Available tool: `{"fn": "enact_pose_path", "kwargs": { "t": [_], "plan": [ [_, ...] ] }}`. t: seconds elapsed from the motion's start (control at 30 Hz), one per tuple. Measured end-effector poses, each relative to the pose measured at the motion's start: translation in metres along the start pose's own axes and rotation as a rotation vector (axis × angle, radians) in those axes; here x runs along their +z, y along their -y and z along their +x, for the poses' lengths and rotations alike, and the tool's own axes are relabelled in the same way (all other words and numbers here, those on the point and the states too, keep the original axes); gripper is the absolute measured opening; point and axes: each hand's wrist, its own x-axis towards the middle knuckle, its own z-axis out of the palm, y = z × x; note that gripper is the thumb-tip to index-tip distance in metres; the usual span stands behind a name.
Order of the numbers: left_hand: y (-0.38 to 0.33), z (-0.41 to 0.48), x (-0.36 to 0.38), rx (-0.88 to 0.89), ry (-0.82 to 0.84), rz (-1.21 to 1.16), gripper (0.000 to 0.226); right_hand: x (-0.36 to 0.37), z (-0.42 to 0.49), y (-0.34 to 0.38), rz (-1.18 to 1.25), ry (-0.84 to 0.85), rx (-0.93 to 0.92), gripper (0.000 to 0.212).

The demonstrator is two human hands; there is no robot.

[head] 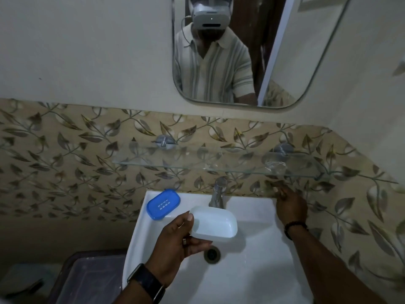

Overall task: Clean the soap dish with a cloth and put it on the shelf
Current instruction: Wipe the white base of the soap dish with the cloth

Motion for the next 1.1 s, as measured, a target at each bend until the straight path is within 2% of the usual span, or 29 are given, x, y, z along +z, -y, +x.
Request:
{"fn": "enact_pose_path", "kwargs": {
  "t": [0.03, 0.13, 0.2, 0.3, 0.4, 0.77, 0.8, 0.93, 1.1],
  "plan": [
    [0.002, 0.003, 0.001, 0.000, -0.017, -0.002, 0.034, 0.008, 0.002, -0.007, -0.036, 0.103, -0.074, 0.029],
    [0.008, 0.009, 0.003, 0.008, -0.050, 0.003, 0.042, 0.038, -0.003, -0.034, -0.243, 0.565, -0.253, 0.038],
    [0.012, 0.011, 0.005, 0.008, -0.054, 0.003, 0.048, 0.057, -0.010, -0.056, -0.379, 0.645, -0.302, 0.049],
    [0.019, 0.017, 0.010, -0.010, -0.055, 0.019, 0.052, 0.073, -0.017, -0.075, -0.495, 0.590, -0.274, 0.070],
    [0.025, 0.020, 0.016, -0.014, -0.044, 0.030, 0.053, 0.079, -0.018, -0.080, -0.525, 0.540, -0.285, 0.079],
    [0.025, 0.018, 0.030, -0.012, 0.008, 0.035, 0.058, 0.076, -0.011, -0.085, -0.477, 0.636, -0.262, 0.083],
    [0.025, 0.017, 0.029, -0.012, 0.011, 0.030, 0.057, 0.073, -0.012, -0.082, -0.457, 0.599, -0.284, 0.083],
    [0.024, 0.009, 0.021, 0.000, 0.025, 0.011, 0.055, 0.060, -0.014, -0.052, -0.290, 0.281, -0.402, 0.081],
    [0.020, -0.007, 0.006, 0.026, -0.007, -0.026, 0.050, 0.055, -0.027, 0.005, -0.225, 0.154, -0.577, 0.080]
  ]
}}
